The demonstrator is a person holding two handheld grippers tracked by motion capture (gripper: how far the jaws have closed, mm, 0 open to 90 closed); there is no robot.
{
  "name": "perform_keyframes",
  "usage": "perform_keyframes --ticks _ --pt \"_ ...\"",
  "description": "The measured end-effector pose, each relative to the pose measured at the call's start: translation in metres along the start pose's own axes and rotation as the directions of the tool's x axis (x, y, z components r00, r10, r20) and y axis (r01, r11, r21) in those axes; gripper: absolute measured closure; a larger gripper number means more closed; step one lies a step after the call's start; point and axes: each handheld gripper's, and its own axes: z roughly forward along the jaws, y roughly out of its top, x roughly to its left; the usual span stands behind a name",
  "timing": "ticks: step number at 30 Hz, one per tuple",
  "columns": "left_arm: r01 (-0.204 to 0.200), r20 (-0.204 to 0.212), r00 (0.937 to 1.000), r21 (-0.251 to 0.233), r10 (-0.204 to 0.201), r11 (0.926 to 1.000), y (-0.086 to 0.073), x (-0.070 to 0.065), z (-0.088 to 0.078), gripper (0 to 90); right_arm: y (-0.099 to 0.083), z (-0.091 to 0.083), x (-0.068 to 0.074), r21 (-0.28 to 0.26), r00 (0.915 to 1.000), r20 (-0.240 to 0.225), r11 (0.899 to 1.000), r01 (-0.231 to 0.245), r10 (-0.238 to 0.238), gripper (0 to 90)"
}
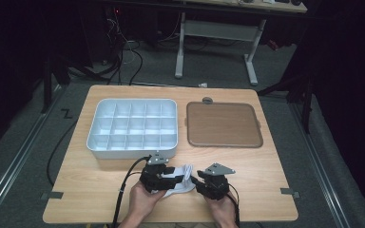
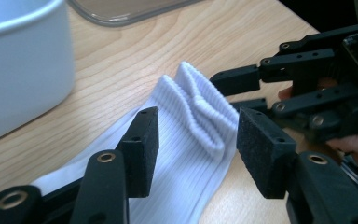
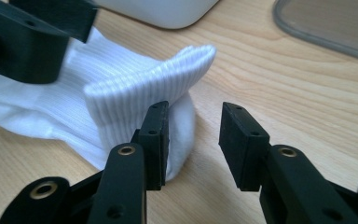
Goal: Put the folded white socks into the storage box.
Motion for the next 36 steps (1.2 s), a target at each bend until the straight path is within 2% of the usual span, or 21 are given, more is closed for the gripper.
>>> perform_keyframes --ticks 4,7,8,9,15,16,18,20,21,24,30,34,36 --pt "0.016 -0.021 0.9996 -0.035 -0.017 0.9992 0.001 0.01 -0.013 49.9 0.003 -0.014 -0.002 -0.019 1.0 0.0 1.0 0.003 -0.003 69.9" --pt "0.011 -0.04 0.9991 -0.043 -0.013 0.999 0.0 0.017 -0.019 50.7 0.006 -0.02 -0.001 -0.024 0.9999 0.005 1.0 0.014 -0.014 71.4" --pt "-0.004 -0.058 0.9983 -0.045 0.001 0.999 -0.001 0.02 -0.021 50.7 0.007 -0.022 0.0 -0.025 0.9996 0.01 0.999 0.025 -0.025 71.6" --pt "-0.03 -0.085 0.9961 -0.052 0.026 0.9982 -0.004 0.024 -0.026 50.7 0.009 -0.025 0.004 -0.024 0.9977 0.025 0.998 0.063 -0.063 71.9" --pt "-0.041 -0.118 0.9924 -0.061 0.034 0.9973 -0.011 0.034 -0.035 50.6 0.016 -0.027 0.017 -0.035 0.9942 0.021 0.994 0.106 -0.106 72.0" --pt "-0.057 -0.135 0.9897 -0.061 0.048 0.9965 -0.015 0.036 -0.035 50.6 0.017 -0.027 0.02 -0.042 0.9935 0.016 0.993 0.113 -0.113 71.7" --pt "-0.067 -0.143 0.9881 -0.057 0.058 0.9961 -0.017 0.037 -0.034 50.6 0.019 -0.028 0.022 -0.047 0.9926 0.012 0.992 0.121 -0.121 70.6" --pt "-0.066 -0.144 0.9879 -0.052 0.058 0.9964 -0.019 0.039 -0.034 50.5 0.022 -0.026 0.027 -0.046 0.9914 0.005 0.99 0.131 -0.131 68.1" --pt "-0.054 -0.143 0.9887 -0.055 0.045 0.9971 -0.02 0.04 -0.034 50.3 0.024 -0.022 0.031 -0.036 0.9903 -0.005 0.99 0.139 -0.139 67.2" --pt "-0.047 -0.14 0.9895 -0.059 0.038 0.9972 -0.021 0.04 -0.033 50.3 0.024 -0.015 0.033 -0.025 0.9914 -0.028 0.992 0.127 -0.128 65.9" --pt "-0.057 -0.129 0.9904 -0.05 0.05 0.9971 -0.027 0.035 -0.031 50.4 0.022 -0.007 0.034 0.008 0.9921 -0.035 0.993 0.121 -0.12 65.7" --pt "-0.063 -0.134 0.9893 -0.037 0.058 0.9973 -0.03 0.035 -0.028 50.3 0.02 0.0 0.034 0.044 0.9916 -0.037 0.991 0.125 -0.124 71.5" --pt "-0.042 -0.13 0.9908 -0.027 0.038 0.9988 -0.031 0.035 -0.025 47.9 0.017 0.005 0.032 0.069 0.991 -0.018 0.989 0.134 -0.133 78.6"
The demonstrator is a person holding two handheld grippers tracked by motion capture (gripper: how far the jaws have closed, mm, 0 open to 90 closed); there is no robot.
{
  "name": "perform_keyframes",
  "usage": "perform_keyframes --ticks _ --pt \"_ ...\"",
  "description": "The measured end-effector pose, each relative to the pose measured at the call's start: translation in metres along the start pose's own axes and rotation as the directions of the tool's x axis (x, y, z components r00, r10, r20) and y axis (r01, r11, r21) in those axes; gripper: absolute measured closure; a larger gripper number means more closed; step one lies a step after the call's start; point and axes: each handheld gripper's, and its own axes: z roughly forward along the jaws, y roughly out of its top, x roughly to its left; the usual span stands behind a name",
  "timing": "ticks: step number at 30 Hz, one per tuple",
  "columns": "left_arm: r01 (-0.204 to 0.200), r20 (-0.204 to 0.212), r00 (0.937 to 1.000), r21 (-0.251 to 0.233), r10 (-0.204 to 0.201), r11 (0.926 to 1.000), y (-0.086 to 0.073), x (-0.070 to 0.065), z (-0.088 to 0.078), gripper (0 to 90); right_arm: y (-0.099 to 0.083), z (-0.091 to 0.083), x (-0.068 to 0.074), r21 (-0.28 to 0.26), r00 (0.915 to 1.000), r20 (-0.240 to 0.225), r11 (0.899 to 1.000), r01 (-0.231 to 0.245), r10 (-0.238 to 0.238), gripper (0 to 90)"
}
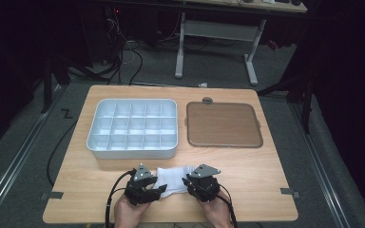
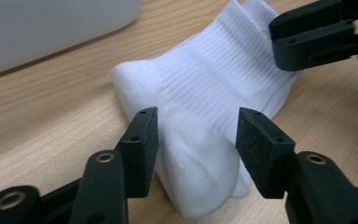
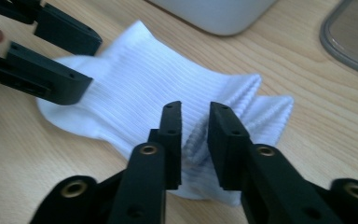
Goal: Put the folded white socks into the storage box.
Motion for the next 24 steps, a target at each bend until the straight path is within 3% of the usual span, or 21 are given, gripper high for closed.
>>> perform_keyframes --ticks 3,11,13,14,17,19,24 --pt "-0.022 -0.01 0.9997 0.006 0.022 0.9997 -0.003 0.0 0.001 47.1 -0.004 -0.001 -0.003 0.007 0.9999 0.011 1.0 0.006 -0.006 85.3" --pt "-0.055 -0.026 0.9981 0.021 0.056 0.9982 -0.01 -0.001 0.005 47.3 -0.009 -0.004 -0.009 0.008 0.9985 0.053 1.0 0.008 -0.009 87.5" --pt "-0.076 -0.037 0.9964 0.02 0.076 0.9969 -0.012 -0.001 0.007 49.2 -0.011 -0.002 -0.01 0.012 0.9983 0.058 1.0 0.006 -0.006 87.5" --pt "-0.107 -0.051 0.993 0.013 0.107 0.9942 -0.014 0.0 0.009 51.1 -0.014 0.0 -0.012 0.014 0.9979 0.065 1.0 0.006 -0.007 87.5" --pt "-0.13 -0.059 0.9898 0.003 0.13 0.9916 -0.015 0.0 0.009 54.6 -0.018 0.002 -0.014 0.013 0.9974 0.071 1.0 -0.003 0.002 87.3" --pt "-0.133 -0.069 0.9887 0.001 0.133 0.9911 -0.015 -0.001 0.01 56.3 -0.021 0.002 -0.016 -0.001 0.9978 0.063 1.0 -0.023 0.023 86.9" --pt "-0.137 -0.074 0.9877 0.006 0.137 0.9905 -0.013 0.002 0.01 58.0 -0.02 0.004 -0.014 0.001 0.9967 0.081 1.0 0.004 -0.004 86.6"
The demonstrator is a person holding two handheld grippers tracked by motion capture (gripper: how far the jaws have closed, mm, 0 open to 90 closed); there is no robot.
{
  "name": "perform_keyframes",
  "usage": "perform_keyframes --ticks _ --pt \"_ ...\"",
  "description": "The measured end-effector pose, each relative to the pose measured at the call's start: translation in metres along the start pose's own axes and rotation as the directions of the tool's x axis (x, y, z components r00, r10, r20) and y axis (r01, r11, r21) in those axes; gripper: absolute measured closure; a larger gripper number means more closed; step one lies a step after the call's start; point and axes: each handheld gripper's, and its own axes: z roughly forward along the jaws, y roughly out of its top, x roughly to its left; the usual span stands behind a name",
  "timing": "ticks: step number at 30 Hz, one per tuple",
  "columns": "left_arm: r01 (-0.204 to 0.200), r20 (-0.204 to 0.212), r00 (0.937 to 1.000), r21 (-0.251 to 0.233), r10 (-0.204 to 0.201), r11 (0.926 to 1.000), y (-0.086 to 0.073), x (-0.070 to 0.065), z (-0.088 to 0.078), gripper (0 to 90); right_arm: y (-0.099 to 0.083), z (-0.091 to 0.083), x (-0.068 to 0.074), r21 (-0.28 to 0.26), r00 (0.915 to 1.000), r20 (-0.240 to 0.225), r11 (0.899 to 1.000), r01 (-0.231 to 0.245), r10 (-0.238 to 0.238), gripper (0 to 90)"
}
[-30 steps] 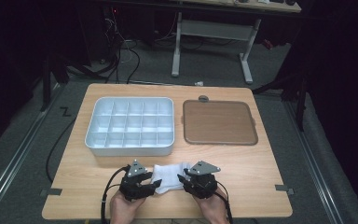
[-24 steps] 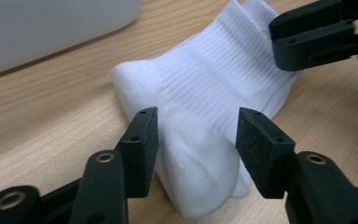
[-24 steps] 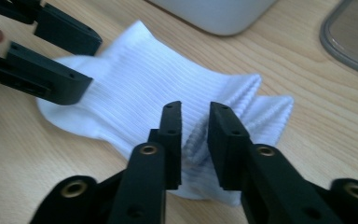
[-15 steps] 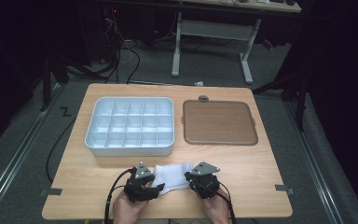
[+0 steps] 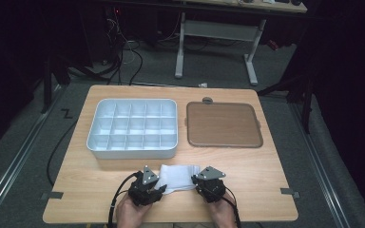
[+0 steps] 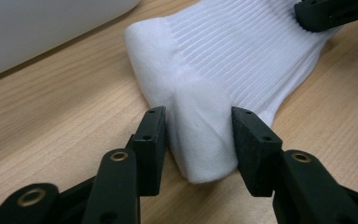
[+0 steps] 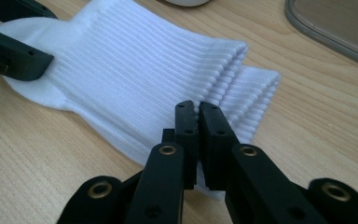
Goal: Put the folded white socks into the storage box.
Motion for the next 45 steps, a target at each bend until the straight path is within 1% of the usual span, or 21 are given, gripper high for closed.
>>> perform_keyframes --ticks 1,3,6,8,10,11,12,13,14,17,21,22,25,27,28,29,30,31,34,42,45 --pt "0.021 0.0 0.9998 0.004 -0.021 0.9998 0.003 0.003 0.001 62.0 0.0 0.001 -0.002 -0.009 0.9999 -0.009 1.0 -0.011 0.011 86.6" --pt "0.024 -0.006 0.9997 0.004 -0.024 0.9997 0.005 0.004 0.002 62.2 -0.001 0.003 -0.003 -0.016 0.9998 -0.01 1.0 -0.019 0.019 86.6" --pt "-0.014 -0.028 0.9995 -0.002 0.014 0.9999 0.005 0.004 0.004 60.0 0.0 0.005 -0.003 -0.024 0.9999 -0.008 1.0 -0.015 0.015 86.3" --pt "-0.011 -0.024 0.9996 0.0 0.011 0.9999 0.005 0.005 0.004 59.5 0.0 0.005 -0.004 -0.024 0.9999 -0.008 1.0 -0.015 0.015 86.1" --pt "0.028 -0.018 0.9995 0.01 -0.027 0.9996 0.008 0.008 0.003 57.1 0.001 0.004 -0.005 -0.018 0.9992 -0.019 0.999 -0.035 0.034 81.5" --pt "0.028 -0.018 0.9995 0.01 -0.027 0.9996 0.008 0.008 0.003 55.2 0.001 0.004 -0.005 -0.018 0.9992 -0.019 0.999 -0.035 0.034 81.5" --pt "0.053 -0.007 0.9986 0.024 -0.053 0.9983 0.01 0.009 0.002 52.8 0.003 0.003 -0.006 -0.008 0.9968 -0.041 0.998 -0.069 0.069 75.7" --pt "0.053 -0.007 0.9986 0.024 -0.053 0.9983 0.01 0.009 0.002 50.0 0.003 0.003 -0.006 -0.008 0.9968 -0.041 0.998 -0.069 0.069 75.7" --pt "0.063 0.016 0.9978 0.044 -0.064 0.997 0.012 0.009 0.001 47.8 0.005 0.002 -0.007 -0.006 0.9947 -0.052 0.996 -0.089 0.088 71.0" --pt "0.059 0.026 0.9979 0.05 -0.06 0.997 0.015 0.008 -0.001 44.1 0.007 0.0 -0.007 -0.006 0.9936 -0.059 0.995 -0.097 0.097 66.2" --pt "0.108 0.06 0.9922 0.03 -0.109 0.9937 0.027 0.009 -0.004 42.2 0.011 -0.01 -0.004 -0.052 0.9956 -0.04 0.995 -0.087 0.085 62.3" --pt "0.133 0.072 0.9883 0.031 -0.135 0.9907 0.032 0.008 -0.004 42.0 0.013 -0.014 -0.003 -0.069 0.996 -0.034 0.994 -0.084 0.082 62.4" --pt "0.142 0.072 0.987 0.031 -0.144 0.9894 0.036 0.008 -0.001 42.1 0.016 -0.017 -0.002 -0.082 0.9962 -0.04 0.993 -0.08 0.077 66.1" --pt "0.163 0.042 0.9856 0.018 -0.164 0.9864 0.044 0.01 0.007 42.5 0.021 -0.017 0.002 -0.087 0.9952 -0.076 0.994 -0.068 0.062 73.7" --pt "0.169 0.026 0.9853 0.01 -0.169 0.9856 0.046 0.012 0.011 42.5 0.023 -0.015 0.004 -0.087 0.9942 -0.092 0.994 -0.063 0.055 75.8" --pt "0.169 0.026 0.9853 0.01 -0.169 0.9856 0.046 0.012 0.011 42.5 0.025 -0.012 0.006 -0.085 0.9935 -0.104 0.995 -0.056 0.047 77.9" --pt "0.192 0.007 0.9814 -0.001 -0.192 0.9814 0.05 0.014 0.018 42.6 0.027 -0.009 0.008 -0.08 0.9926 -0.114 0.996 -0.051 0.041 79.5" --pt "0.207 0.006 0.9784 -0.003 -0.207 0.9784 0.052 0.015 0.021 42.8 0.028 -0.006 0.011 -0.073 0.9917 -0.123 0.996 -0.048 0.039 80.8" --pt "0.225 0.001 0.9744 -0.004 -0.225 0.9744 0.052 0.017 0.028 43.2 0.033 0.005 0.015 -0.06 0.9893 -0.142 0.997 -0.042 0.033 83.2" --pt "0.232 -0.001 0.9728 0.003 -0.232 0.9728 0.049 0.02 0.042 46.6 0.028 0.023 0.02 -0.007 0.9886 -0.146 0.999 -0.037 0.036 85.3" --pt "0.222 -0.011 0.9751 0.006 -0.221 0.9751 0.048 0.021 0.044 49.2 0.023 0.025 0.021 -0.003 0.9881 -0.149 0.999 -0.041 0.04 85.7"
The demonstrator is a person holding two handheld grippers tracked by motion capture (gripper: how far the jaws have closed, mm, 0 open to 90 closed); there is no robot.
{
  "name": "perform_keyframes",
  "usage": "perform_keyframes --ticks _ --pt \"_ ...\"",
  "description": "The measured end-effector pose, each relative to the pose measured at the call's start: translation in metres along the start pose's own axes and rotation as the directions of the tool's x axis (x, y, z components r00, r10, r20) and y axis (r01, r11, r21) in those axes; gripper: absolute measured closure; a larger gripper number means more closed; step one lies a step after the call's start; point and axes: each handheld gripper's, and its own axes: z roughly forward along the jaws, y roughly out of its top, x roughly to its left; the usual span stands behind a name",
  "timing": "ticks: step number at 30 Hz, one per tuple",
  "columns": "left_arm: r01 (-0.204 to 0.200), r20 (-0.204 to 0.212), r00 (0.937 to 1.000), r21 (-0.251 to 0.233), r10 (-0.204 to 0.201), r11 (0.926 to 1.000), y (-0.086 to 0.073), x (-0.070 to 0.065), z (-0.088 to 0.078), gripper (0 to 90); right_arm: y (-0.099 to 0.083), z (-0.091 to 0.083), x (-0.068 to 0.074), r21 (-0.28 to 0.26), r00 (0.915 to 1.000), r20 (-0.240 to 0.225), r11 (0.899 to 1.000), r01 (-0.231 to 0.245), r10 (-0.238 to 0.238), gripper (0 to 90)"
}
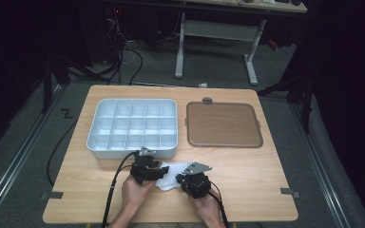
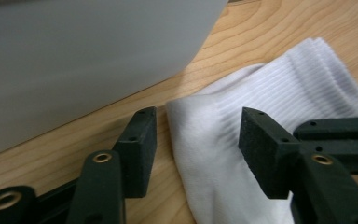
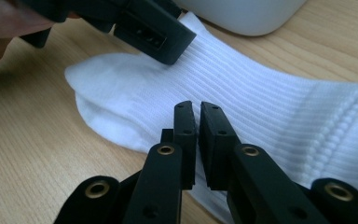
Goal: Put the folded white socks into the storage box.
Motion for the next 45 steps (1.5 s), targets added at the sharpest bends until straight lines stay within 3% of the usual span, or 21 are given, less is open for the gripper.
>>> perform_keyframes --ticks 2,3,11,15,22,25,29,32,35,45 --pt "0.004 0.001 1.0 -0.003 -0.004 1.0 0.0 0.001 0.001 50.4 -0.001 0.0 0.001 -0.002 0.9999 0.0 1.0 0.01 -0.01 85.8" --pt "0.005 0.009 1.0 -0.005 -0.005 1.0 0.0 0.0 0.002 50.9 -0.002 -0.001 0.003 0.004 0.999 0.015 0.999 0.042 -0.042 86.3" --pt "-0.007 0.012 0.9999 0.007 0.006 1.0 -0.003 0.0 0.006 60.7 -0.004 -0.001 0.002 -0.001 0.9991 0.003 0.999 0.041 -0.041 87.1" --pt "-0.013 0.026 0.9996 0.001 0.013 0.9999 -0.009 -0.001 0.004 72.8 -0.006 -0.002 0.002 -0.004 0.9992 0.002 0.999 0.04 -0.04 87.1" --pt "-0.006 0.041 0.9991 0.025 0.005 0.9997 -0.009 -0.001 0.001 82.8 -0.006 -0.002 0.003 -0.004 0.9989 0.003 0.999 0.046 -0.046 86.9" --pt "0.003 0.047 0.9989 0.042 -0.005 0.9991 -0.007 0.0 -0.004 83.8 -0.005 -0.005 0.005 -0.001 0.9988 0.001 0.999 0.048 -0.048 85.6" --pt "-0.019 0.049 0.9987 0.049 0.016 0.9986 -0.007 0.0 -0.01 84.1 -0.004 -0.008 0.003 -0.019 0.9989 -0.008 0.999 0.046 -0.046 85.5" --pt "-0.008 0.056 0.9984 0.049 0.005 0.9988 -0.005 0.0 -0.016 84.2 -0.001 -0.012 0.0 -0.039 0.9996 -0.021 0.999 0.017 -0.018 86.0" --pt "0.013 0.063 0.9979 0.035 -0.015 0.9993 -0.005 -0.001 -0.021 84.3 0.001 -0.011 -0.001 -0.043 0.9996 -0.015 0.999 0.023 -0.024 86.1" --pt "0.02 0.091 0.9956 0.02 -0.022 0.9996 -0.003 -0.002 -0.035 84.3 0.008 0.001 0.0 -0.014 0.9998 -0.008 1.0 0.018 -0.019 87.8"
